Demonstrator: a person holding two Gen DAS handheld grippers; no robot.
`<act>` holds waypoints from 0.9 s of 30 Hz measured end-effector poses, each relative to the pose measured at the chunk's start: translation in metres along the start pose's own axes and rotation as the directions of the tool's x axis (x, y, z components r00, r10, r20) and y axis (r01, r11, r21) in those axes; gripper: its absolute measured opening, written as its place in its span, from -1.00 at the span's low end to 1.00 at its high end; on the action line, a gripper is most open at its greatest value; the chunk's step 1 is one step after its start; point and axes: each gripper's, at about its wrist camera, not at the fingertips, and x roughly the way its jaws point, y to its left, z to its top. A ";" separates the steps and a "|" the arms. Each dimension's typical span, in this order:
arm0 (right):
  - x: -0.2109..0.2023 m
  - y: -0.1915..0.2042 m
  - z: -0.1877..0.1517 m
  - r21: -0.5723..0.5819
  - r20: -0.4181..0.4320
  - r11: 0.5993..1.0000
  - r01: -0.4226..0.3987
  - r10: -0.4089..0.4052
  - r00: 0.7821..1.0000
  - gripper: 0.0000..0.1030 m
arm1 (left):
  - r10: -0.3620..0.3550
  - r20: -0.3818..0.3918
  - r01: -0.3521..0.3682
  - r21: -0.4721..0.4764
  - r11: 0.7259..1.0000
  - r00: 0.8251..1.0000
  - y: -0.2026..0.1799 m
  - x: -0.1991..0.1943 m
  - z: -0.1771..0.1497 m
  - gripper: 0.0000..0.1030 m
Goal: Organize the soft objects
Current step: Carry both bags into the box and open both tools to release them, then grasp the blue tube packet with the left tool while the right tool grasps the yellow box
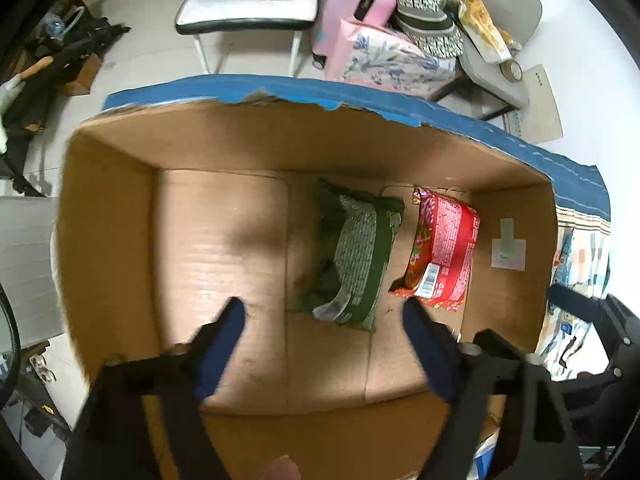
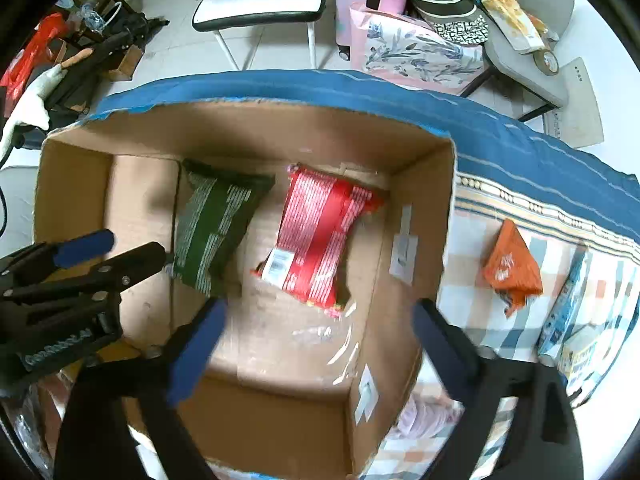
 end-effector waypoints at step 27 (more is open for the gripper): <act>-0.122 0.025 -0.195 0.047 0.305 0.998 -0.033 0.017 0.952 1.00 | 0.118 0.373 -0.130 0.008 0.991 0.920 -0.006 -0.131 -0.189 0.73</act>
